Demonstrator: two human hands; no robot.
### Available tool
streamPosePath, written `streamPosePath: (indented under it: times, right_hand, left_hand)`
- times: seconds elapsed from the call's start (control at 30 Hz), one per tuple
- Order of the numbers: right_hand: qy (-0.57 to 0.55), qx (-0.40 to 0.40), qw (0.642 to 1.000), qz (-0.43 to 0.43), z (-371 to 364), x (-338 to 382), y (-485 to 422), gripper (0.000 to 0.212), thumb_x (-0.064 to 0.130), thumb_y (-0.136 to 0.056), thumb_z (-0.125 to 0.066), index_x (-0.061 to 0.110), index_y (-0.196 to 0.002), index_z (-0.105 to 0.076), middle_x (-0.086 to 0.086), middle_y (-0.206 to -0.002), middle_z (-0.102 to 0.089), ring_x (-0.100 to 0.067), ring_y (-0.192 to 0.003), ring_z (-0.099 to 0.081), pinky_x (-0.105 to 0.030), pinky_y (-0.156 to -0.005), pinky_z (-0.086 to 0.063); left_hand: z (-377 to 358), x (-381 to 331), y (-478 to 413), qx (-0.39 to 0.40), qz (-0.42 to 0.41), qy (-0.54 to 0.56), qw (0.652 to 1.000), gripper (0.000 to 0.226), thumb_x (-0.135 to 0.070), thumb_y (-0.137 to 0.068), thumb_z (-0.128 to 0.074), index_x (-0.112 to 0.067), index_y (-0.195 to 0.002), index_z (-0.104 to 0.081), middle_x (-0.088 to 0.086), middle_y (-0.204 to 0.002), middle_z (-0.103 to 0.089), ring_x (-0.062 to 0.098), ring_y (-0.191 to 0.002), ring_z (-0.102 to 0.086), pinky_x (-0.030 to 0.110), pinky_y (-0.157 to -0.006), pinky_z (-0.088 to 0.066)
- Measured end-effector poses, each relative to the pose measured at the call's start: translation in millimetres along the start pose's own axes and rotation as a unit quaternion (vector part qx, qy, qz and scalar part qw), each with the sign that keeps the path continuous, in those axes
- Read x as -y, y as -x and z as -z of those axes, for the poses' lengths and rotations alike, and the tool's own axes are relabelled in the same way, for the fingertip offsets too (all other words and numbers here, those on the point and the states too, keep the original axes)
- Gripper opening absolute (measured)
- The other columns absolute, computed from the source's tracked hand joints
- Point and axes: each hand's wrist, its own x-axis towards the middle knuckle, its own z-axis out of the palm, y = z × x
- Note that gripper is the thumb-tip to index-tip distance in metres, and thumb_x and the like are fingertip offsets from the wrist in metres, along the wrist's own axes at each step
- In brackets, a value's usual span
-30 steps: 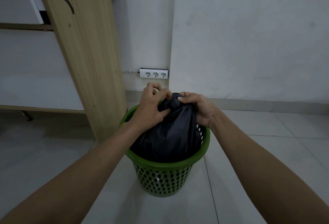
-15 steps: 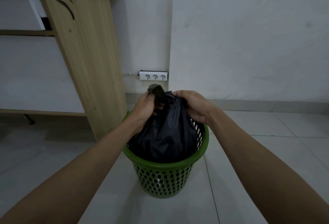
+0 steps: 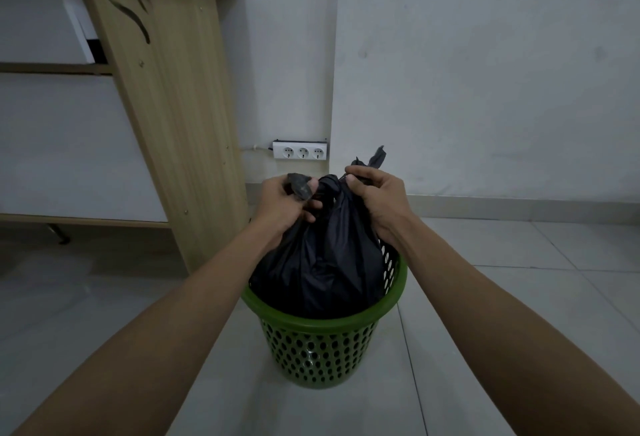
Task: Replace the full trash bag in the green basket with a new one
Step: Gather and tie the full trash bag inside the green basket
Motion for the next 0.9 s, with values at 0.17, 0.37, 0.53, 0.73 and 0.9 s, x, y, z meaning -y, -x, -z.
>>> streamPosePath:
  times: [0.17, 0.37, 0.53, 0.73, 0.9]
  right_hand:
    - [-0.099, -0.096, 0.985, -0.104, -0.8, -2.0, -1.4, 0.016, -0.008, -0.085, -0.070, 0.006, -0.092, -0.075, -0.011, -0.091, -0.074, -0.020, -0.084, -0.070, -0.030, -0.083, -0.060]
    - [-0.043, -0.173, 0.973, -0.144, 17.6, -18.5, -14.8, 0.023, -0.011, -0.082, -0.070, 0.010, -0.075, -0.074, -0.012, -0.089, -0.074, -0.022, -0.087, -0.071, -0.034, -0.087, -0.060]
    - [-0.010, -0.209, 0.968, -0.142, 30.8, -24.2, -20.8, 0.023, -0.011, -0.081, -0.071, 0.011, -0.072, -0.074, -0.011, -0.083, -0.073, -0.023, -0.082, -0.071, -0.035, -0.082, -0.061]
    - [0.005, -0.237, 0.963, -0.126, 44.1, -18.5, -26.3, 0.020, -0.011, -0.080, -0.072, 0.009, -0.076, -0.075, -0.011, -0.085, -0.073, -0.021, -0.084, -0.072, -0.036, -0.082, -0.062]
    - [0.070, -0.195, 0.978, -0.019, 41.1, -17.9, -15.5, 0.020, -0.002, -0.089, -0.068, 0.016, -0.080, -0.071, -0.002, -0.086, -0.069, -0.018, -0.088, -0.067, -0.024, -0.082, -0.057]
  left_hand:
    - [10.1, 6.6, -4.4, -0.014, 0.034, -0.036, 0.999, 0.017, -0.017, -0.092, -0.069, -0.001, -0.093, -0.068, 0.011, -0.071, -0.068, 0.017, -0.053, -0.058, 0.023, -0.044, -0.048]
    - [43.9, 28.5, -5.3, 0.013, 0.040, -0.083, 0.996, 0.018, -0.019, -0.091, -0.069, -0.005, -0.081, -0.065, 0.006, -0.059, -0.063, 0.020, -0.042, -0.045, 0.024, -0.045, -0.038]
    - [59.9, 31.6, -2.6, 0.013, 0.055, -0.060, 0.997, 0.016, -0.013, -0.093, -0.066, -0.001, -0.082, -0.063, 0.008, -0.058, -0.054, 0.014, -0.043, -0.045, 0.020, -0.035, -0.032]
    - [75.9, 29.2, -0.6, 0.011, 0.072, -0.056, 0.996, 0.014, -0.012, -0.094, -0.064, -0.003, -0.084, -0.061, 0.002, -0.059, -0.058, 0.012, -0.052, -0.047, 0.018, -0.034, -0.031]
    - [62.8, 19.1, 0.5, 0.015, 0.058, -0.052, 0.997, 0.018, -0.022, -0.096, -0.061, -0.004, -0.100, -0.062, 0.010, -0.088, -0.067, 0.014, -0.071, -0.067, 0.023, -0.045, -0.051]
